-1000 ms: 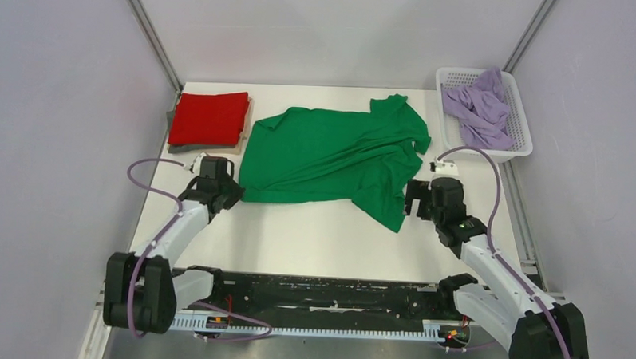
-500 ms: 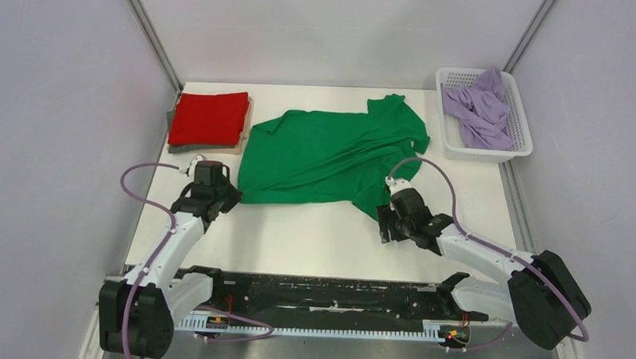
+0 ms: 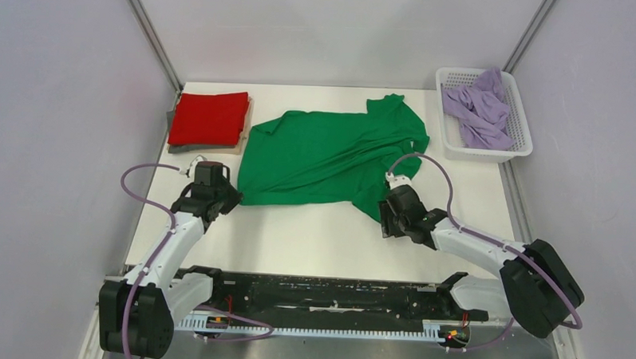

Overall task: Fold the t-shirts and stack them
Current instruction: Flatten out the tshirt

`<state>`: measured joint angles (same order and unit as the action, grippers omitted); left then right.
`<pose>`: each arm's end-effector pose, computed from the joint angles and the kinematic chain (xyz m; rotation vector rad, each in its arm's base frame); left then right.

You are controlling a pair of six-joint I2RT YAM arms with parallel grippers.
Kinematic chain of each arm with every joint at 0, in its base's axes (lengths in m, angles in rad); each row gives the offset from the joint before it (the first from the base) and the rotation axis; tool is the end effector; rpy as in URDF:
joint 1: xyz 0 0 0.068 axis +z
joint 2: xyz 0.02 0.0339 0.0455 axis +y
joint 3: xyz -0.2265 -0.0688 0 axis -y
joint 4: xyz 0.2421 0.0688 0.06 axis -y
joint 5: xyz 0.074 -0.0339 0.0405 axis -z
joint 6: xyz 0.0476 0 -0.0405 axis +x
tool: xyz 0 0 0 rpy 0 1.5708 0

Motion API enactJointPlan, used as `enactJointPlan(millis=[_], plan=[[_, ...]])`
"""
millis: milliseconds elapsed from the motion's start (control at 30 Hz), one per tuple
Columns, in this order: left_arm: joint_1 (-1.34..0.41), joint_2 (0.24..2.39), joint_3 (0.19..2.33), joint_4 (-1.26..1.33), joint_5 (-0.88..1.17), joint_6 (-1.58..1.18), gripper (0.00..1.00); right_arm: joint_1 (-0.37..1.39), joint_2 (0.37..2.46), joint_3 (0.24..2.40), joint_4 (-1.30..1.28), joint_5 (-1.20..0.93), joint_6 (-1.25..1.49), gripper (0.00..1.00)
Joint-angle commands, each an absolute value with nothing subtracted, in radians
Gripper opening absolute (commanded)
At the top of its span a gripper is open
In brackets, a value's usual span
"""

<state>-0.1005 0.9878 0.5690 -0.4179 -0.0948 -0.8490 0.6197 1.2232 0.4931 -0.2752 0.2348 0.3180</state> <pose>0.2215 -0.0178 0.1688 -0.9288 2.2436 -0.3243 0.1918 0.1232 0.1081 -0.2950 2.5183 0.0660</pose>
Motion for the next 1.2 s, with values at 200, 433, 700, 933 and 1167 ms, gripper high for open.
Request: enactJointPlan(millis=[200,433,700,933,1167], plan=[[-0.101,0.967,0.562,-0.414,-0.117,-0.831,0.02,0.579,1.265,0.447,-0.248,0.251,0.382,0.51],[-0.102,0.968,0.561,-0.413,-0.123,-0.833,0.02,0.548,1.274,0.407,-0.207,0.206,0.374,0.28],[-0.102,0.948,0.595,-0.41,-0.084,-0.828,0.02,0.545,1.14,0.46,-0.139,0.328,0.364,0.0],[-0.102,0.902,0.774,-0.413,-0.073,-0.835,0.02,0.487,0.977,0.693,-0.116,0.491,0.262,0.0],[-0.102,0.836,1.033,-0.449,-0.102,-0.821,0.02,0.469,0.884,0.954,-0.162,0.501,0.137,0.0]])
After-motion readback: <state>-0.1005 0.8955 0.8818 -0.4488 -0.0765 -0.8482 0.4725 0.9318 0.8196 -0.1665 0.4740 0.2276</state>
